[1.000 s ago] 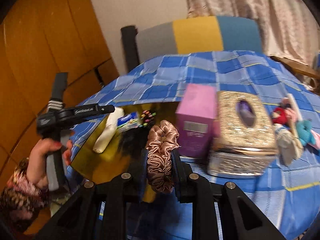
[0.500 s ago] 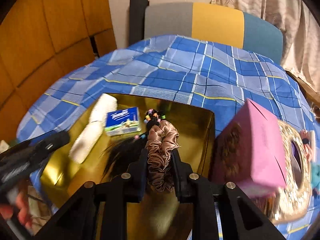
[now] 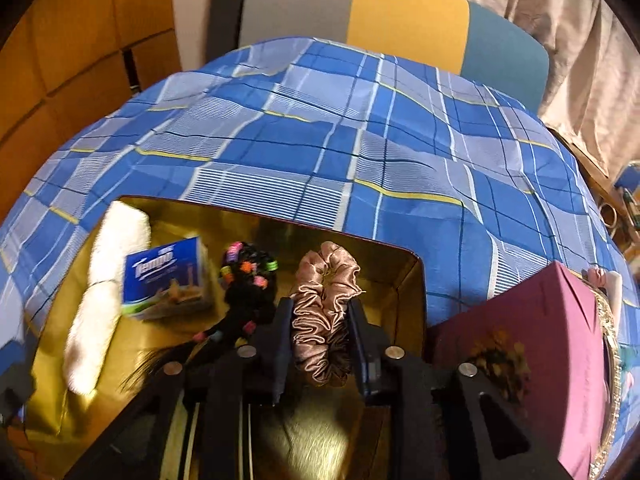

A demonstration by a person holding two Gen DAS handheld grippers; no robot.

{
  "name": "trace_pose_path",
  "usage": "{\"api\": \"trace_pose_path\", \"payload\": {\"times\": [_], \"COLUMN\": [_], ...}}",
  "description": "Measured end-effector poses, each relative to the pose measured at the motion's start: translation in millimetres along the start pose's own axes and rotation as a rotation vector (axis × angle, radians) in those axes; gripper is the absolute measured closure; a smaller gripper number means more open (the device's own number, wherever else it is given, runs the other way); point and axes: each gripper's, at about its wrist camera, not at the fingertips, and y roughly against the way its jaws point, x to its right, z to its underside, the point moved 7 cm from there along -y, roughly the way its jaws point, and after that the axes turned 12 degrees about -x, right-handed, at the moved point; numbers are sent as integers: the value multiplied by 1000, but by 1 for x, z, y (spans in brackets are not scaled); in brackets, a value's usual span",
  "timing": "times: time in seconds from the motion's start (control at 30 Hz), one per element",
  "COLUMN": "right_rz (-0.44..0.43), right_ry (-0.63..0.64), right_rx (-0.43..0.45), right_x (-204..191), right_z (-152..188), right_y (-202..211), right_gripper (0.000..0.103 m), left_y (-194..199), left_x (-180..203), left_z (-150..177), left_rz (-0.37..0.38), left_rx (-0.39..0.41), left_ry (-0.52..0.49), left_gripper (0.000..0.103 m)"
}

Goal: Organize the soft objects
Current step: 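Open the left tool to drop the hair piece in the tray while the right tool releases the scrunchie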

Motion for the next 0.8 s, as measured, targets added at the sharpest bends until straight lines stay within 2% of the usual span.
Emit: {"api": "trace_pose_path", "payload": {"times": [0.07,0.17,0.4,0.6,0.8], "right_rz": [18,-28,-124,-179,-138], "right_ry": [-10,-49,-75,-117,-166], "right_rx": [-4,6,156,274,384], "right_x": [2,7,12,32,71], "right_z": [-2,0,12,39,86], "right_y": [-2,5,70,130,171], "right_gripper": [68,65,53,48,44], "left_y": [-1,-1,-4,-7,-8], "left_x": [2,5,9,23,51], "left_z": [1,3,8,17,33], "left_rz": [-3,-2,6,16,48], "left_rx": [-7,-5,-18,-34,-42], "left_ry": [-7,-14,-18,-48,-124], "left_gripper": [53,53,53,53,53]}}
